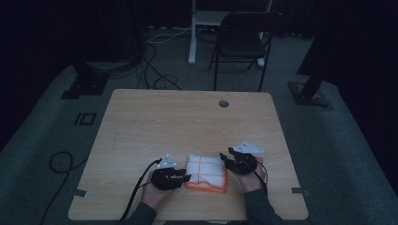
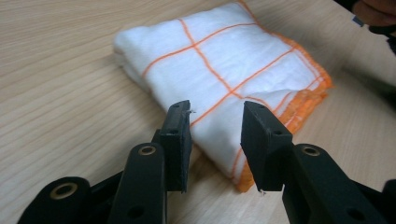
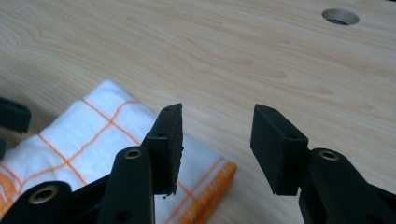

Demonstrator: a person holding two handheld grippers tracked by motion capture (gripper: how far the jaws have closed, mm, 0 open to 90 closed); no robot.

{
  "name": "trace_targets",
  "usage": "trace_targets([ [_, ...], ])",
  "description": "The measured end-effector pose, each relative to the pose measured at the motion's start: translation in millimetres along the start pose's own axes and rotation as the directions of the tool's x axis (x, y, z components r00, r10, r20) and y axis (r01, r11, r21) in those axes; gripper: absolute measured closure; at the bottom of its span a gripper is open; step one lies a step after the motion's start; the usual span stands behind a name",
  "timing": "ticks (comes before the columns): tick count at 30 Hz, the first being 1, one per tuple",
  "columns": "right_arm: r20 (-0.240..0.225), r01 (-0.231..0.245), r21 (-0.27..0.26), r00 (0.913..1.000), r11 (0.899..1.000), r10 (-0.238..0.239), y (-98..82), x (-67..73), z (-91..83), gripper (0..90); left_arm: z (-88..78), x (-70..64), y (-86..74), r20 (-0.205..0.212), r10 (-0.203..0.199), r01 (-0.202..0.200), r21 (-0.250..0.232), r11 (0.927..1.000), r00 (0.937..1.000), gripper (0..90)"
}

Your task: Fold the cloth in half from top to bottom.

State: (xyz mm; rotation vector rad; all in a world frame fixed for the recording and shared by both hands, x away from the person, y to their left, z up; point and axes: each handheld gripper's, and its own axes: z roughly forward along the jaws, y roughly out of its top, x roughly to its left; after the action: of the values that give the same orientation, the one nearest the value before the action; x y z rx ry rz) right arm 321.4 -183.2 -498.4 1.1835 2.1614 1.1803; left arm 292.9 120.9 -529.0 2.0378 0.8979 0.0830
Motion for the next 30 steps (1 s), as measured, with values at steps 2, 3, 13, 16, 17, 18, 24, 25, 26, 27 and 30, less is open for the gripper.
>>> trace_targets([
  [2,0.003,-0.005,0.001,1.0000,1.000,0.005,-4.2,-1.5,-2.4,53.3,-2.7,2.3,-0.6,-0.014,0.001,-0.002,-0.007,1.0000,0.9999,63.3],
  [3,0.005,-0.008,0.003,1.0000,1.000,0.008,-6.4,-2.3,-3.6,53.2,-4.3,3.7,-0.8,-0.017,0.000,-0.001,-0.010,0.9999,0.9999,63.3],
  [13,0.036,-0.033,0.031,0.9989,0.999,0.032,-26.9,-15.1,-11.7,52.6,-17.6,21.0,-3.0,-0.084,-0.014,0.009,-0.060,0.9982,0.9964,61.0],
  [16,0.049,-0.044,0.033,0.9979,0.998,0.042,-31.1,-18.5,-12.8,52.6,-18.3,24.8,-5.1,-0.102,-0.019,0.013,-0.065,0.9978,0.9946,60.9],
  [17,0.052,-0.048,0.034,0.9976,0.998,0.046,-32.7,-19.5,-12.8,52.6,-18.1,25.7,-5.7,-0.108,-0.020,0.013,-0.064,0.9979,0.9940,60.8],
  [18,0.060,-0.048,0.037,0.9972,0.998,0.046,-34.2,-20.3,-12.2,52.6,-18.1,26.3,-5.9,-0.114,-0.020,0.013,-0.062,0.9980,0.9933,60.7],
  [24,0.084,-0.035,0.049,0.9960,0.998,0.031,-38.8,-21.1,-10.8,52.6,-21.0,30.1,-6.4,-0.146,-0.011,0.002,-0.062,0.9981,0.9892,60.0],
  [25,0.085,-0.033,0.049,0.9960,0.998,0.029,-39.1,-21.5,-10.4,52.5,-21.3,30.7,-6.5,-0.150,-0.015,0.006,-0.063,0.9980,0.9885,59.9],
  [26,0.083,-0.037,0.051,0.9960,0.998,0.033,-39.6,-22.2,-10.1,52.5,-21.8,31.4,-6.6,-0.152,-0.017,0.007,-0.065,0.9979,0.9882,59.8],
  [27,0.083,-0.038,0.053,0.9960,0.998,0.033,-40.2,-23.1,-9.5,52.4,-22.6,32.0,-6.6,-0.158,-0.016,0.006,-0.063,0.9980,0.9873,59.8],
  [30,0.087,-0.042,0.057,0.9956,0.998,0.037,-40.9,-24.7,-9.1,52.3,-25.0,33.8,-6.5,-0.166,-0.018,0.006,-0.069,0.9976,0.9860,59.8],
])
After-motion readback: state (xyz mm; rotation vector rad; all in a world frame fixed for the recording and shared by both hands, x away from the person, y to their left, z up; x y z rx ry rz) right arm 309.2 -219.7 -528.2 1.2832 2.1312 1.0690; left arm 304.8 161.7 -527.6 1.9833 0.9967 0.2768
